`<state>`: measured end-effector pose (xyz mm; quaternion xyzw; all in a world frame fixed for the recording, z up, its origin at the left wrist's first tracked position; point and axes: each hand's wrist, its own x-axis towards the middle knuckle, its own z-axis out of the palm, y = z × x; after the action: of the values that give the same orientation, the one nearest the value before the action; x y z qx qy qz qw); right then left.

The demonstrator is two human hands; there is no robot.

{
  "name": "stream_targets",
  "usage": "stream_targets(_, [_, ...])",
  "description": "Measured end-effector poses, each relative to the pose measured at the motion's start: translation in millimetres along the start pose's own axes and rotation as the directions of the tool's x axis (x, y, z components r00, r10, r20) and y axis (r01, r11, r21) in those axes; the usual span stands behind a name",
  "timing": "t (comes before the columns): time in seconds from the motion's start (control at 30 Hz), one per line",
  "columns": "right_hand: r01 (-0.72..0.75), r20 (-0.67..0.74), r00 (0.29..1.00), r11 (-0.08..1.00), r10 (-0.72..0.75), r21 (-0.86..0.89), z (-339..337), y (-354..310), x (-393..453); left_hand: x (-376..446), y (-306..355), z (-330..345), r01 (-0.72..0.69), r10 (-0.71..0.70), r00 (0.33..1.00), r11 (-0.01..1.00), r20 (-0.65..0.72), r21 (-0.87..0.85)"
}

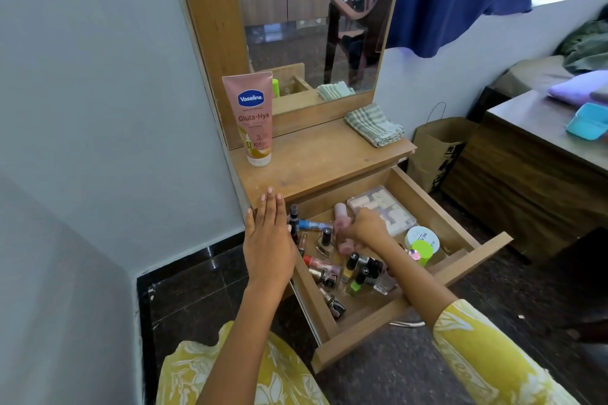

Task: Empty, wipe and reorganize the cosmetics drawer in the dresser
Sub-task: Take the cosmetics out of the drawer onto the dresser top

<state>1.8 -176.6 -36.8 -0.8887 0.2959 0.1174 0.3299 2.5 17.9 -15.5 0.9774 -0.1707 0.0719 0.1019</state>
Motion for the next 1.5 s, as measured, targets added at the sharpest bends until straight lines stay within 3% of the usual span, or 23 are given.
stream_targets(0.2, [0.056,-0.051,0.997,0.993,-0.051,0.106,-35,-2,-29,1,0,1,0.003,-0.003,1.0,1.0,0.003,-0.003])
stream_targets(0.43, [0.347,-0.31,0.922,0.847,-0.23,0.403,-40,-67,-35,-1,0,1,-0.009,0.008,1.0,0.999,-0.022,-0.042])
stream_targets(0.57, [0.477,-0.457,0.845,0.777,-0.277,0.412,-24,-107,-9,-1,-1,0,-0.008,0.006,0.999,0.999,-0.034,-0.046])
stream_targets(0.7, [0.587,-0.521,0.761,0.753,-0.387,0.297,-11,-131,11,-1,-1,1,-0.013,0.011,0.999,0.999,-0.039,-0.053])
stream_targets(0.8, [0.591,-0.541,0.741,0.77,-0.398,0.242,-3,-142,24,-1,-1,0,-0.016,0.013,0.999,0.998,-0.042,-0.055])
stream_targets(0.97, [0.585,-0.577,0.744,0.746,-0.337,0.319,6,-149,35,-1,-1,0,-0.018,0.016,0.999,0.998,-0.042,-0.054])
stream_targets(1.13, [0.536,-0.527,0.789,0.773,-0.315,0.34,2,-144,36,-1,-1,0,-0.013,0.01,0.999,0.998,-0.048,-0.058])
stream_targets(1.3, [0.551,-0.458,0.78,0.814,-0.426,0.182,-18,-108,7,0,-1,1,-0.01,0.007,0.998,0.999,-0.056,-0.053])
stream_targets(1.37, [0.595,-0.347,0.772,0.797,-0.533,0.101,-35,-83,-12,0,-1,2,-0.011,0.009,0.999,0.999,-0.048,-0.037])
stream_targets(1.43, [0.648,-0.132,0.752,0.761,-0.646,-0.039,-54,-55,-32,0,-1,2,-0.012,0.011,0.999,1.0,-0.038,-0.019])
stream_targets(1.5, [0.651,0.106,0.756,0.728,-0.646,-0.216,-70,-28,-49,1,0,3,-0.01,0.01,1.0,1.0,-0.03,-0.013])
